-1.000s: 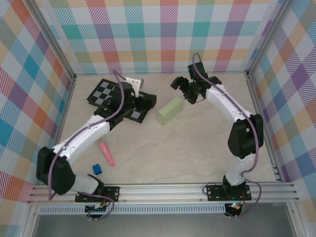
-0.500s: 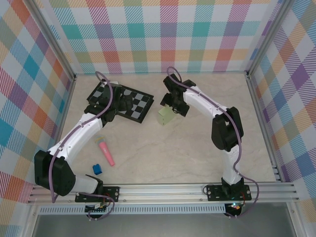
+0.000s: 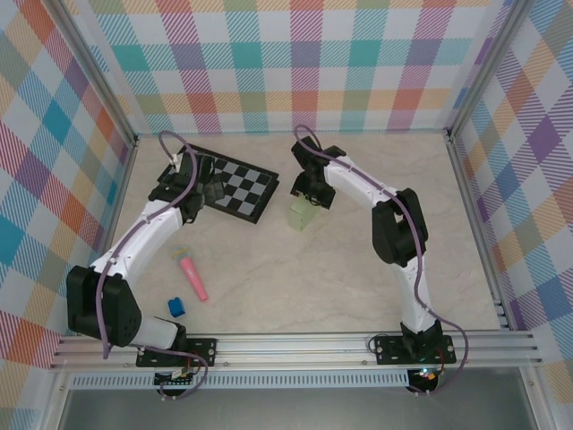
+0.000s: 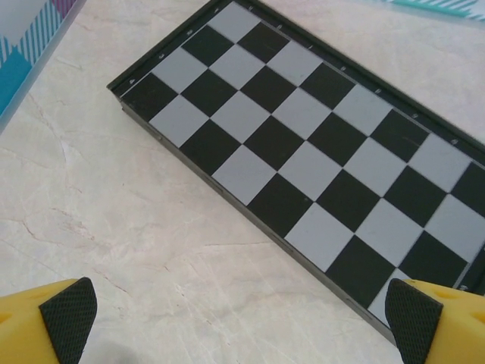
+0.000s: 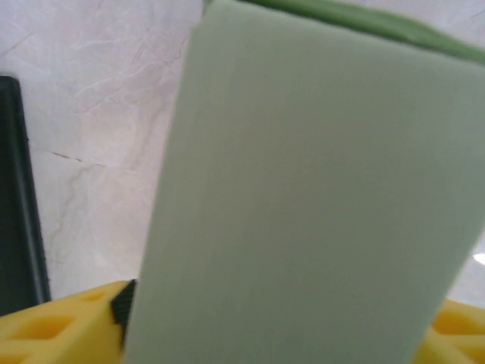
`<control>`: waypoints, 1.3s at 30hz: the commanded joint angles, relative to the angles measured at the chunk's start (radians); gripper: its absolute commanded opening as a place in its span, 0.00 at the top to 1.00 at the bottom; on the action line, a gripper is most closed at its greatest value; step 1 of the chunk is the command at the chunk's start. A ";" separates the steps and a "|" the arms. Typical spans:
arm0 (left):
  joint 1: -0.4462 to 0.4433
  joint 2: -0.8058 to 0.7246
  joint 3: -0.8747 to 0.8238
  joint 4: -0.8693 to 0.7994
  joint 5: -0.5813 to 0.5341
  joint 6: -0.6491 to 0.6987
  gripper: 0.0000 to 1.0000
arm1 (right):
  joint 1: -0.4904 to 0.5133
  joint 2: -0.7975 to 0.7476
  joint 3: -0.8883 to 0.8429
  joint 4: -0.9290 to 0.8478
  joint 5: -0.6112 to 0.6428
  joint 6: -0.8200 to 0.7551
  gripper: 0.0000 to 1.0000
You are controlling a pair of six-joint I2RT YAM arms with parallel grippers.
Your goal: Fold the paper box
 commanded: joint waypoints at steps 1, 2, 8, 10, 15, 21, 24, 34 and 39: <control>0.017 0.042 -0.009 -0.037 -0.036 -0.022 0.00 | -0.003 -0.057 -0.039 0.038 -0.049 -0.068 0.37; 0.018 0.051 -0.012 -0.037 -0.045 -0.022 0.00 | -0.003 -0.071 -0.056 0.049 -0.061 -0.088 0.40; 0.060 0.114 0.007 -0.097 -0.011 -0.085 0.00 | -0.020 -0.161 -0.165 0.084 -0.236 -0.231 0.47; 0.064 0.104 -0.013 -0.065 -0.027 -0.089 0.00 | -0.025 -0.229 -0.278 0.182 -0.348 -0.267 0.47; 0.089 0.088 -0.098 0.018 -0.136 -0.093 0.00 | -0.051 -0.328 -0.546 0.470 -0.675 -0.283 0.49; 0.122 -0.093 -0.421 0.553 0.064 0.208 0.00 | -0.080 -0.362 -0.701 0.559 -0.697 -0.313 0.36; 0.135 -0.132 -0.491 0.663 0.035 0.297 0.00 | -0.129 -0.407 -0.746 0.527 -0.627 -0.354 0.28; 0.144 -0.106 -0.693 1.018 0.151 0.444 0.00 | -0.225 -0.896 -0.992 0.571 -0.112 -0.670 0.01; 0.154 -0.049 -0.695 1.044 0.238 0.450 0.00 | -0.235 -1.172 -1.299 1.016 0.250 -0.871 0.00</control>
